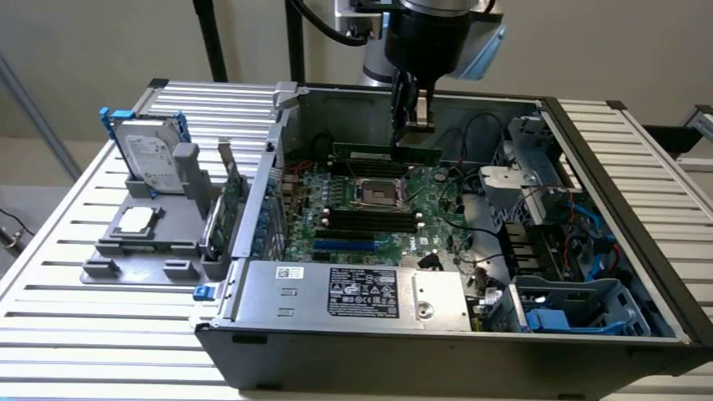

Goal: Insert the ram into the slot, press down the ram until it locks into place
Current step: 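Insert the ram into the slot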

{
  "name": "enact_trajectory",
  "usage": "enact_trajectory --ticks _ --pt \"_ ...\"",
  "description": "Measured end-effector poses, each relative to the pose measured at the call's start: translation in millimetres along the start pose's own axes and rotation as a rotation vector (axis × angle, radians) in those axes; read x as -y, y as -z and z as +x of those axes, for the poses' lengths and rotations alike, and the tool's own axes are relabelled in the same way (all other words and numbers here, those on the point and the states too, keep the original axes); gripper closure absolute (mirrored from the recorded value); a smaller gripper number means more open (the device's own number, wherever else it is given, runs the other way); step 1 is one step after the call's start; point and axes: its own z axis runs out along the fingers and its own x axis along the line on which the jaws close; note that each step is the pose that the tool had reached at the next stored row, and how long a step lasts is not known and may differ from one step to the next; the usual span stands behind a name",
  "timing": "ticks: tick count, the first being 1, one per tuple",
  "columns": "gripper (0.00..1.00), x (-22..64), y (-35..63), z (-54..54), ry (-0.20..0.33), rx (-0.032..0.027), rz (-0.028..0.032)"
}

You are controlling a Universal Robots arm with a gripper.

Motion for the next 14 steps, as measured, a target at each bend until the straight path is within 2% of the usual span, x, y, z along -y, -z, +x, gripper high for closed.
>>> enact_trajectory --ticks 14 --pt "0.87 1.2 -25.5 0.1 0.001 0.0001 0.0001"
